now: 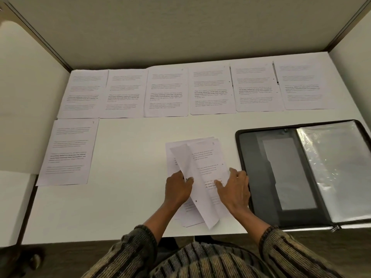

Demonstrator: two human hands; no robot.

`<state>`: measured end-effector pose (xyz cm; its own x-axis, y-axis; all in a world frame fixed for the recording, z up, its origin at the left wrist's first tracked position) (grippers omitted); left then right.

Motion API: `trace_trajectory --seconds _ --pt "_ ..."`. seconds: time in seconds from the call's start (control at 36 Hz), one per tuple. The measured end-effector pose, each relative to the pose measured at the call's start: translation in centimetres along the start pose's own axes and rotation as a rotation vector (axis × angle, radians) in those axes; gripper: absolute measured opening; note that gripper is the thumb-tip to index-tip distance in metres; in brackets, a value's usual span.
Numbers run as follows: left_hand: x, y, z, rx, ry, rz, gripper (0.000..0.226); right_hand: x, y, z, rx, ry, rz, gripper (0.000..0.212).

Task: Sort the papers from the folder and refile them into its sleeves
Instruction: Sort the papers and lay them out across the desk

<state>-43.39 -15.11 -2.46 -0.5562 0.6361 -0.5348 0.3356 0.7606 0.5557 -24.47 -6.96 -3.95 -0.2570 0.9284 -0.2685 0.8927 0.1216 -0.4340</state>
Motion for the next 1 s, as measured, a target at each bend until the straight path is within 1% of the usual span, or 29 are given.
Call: trace_trajectory --seconds 0.11,0.25,0.33,0.5,0.58,0.67,0.83,1.0 --pt "-0.1 -0.1 0.0 -0.005 0.005 -0.001 0.025 0.0 -0.5 -0.3 0.028 -0.028 0.034 0.072" --pt "-0.6 0.3 -0.1 -0.043 0.003 -0.026 0.026 -0.3 -1.1 -0.7 0.090 -0.020 0.046 0.054" --pt "-0.6 0.4 0.0 -0.049 0.032 -0.034 0.017 -0.6 -1.1 -1.1 0.102 -0.007 0.037 0.042" --pt "-0.6 0.6 0.3 -0.050 0.071 -0.103 0.030 -0.7 0.1 -1.4 0.096 0.015 0.014 0.023" --pt "-0.6 1.1 0.3 -0.018 0.101 -0.135 0.035 -0.9 0.7 -1.8 0.157 0.038 -0.023 0.021" --pt "-0.8 1.9 0.1 0.065 0.106 -0.116 0.043 -1.0 1.1 -2.8 0.214 0.074 -0.026 0.021" --pt "-0.7 2.9 0.3 0.188 0.085 -0.086 0.040 -0.5 1.4 -6.8 0.244 0.175 -0.052 0.019" --pt "-0.7 3.7 0.3 0.267 0.101 -0.074 0.037 1.4 1.2 -11.2 0.194 0.356 -0.100 0.015"
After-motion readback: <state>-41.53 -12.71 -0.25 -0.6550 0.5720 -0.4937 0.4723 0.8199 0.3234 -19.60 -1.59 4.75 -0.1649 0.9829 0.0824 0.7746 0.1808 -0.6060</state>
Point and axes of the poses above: each hand's wrist, its own x-axis towards the middle knuckle, its own z-axis out of the palm, y = z × x, the point moved 2 cm from there along x, towards the middle knuckle, and after that the axes turned 7 degrees about -z, right-handed, at the moved point
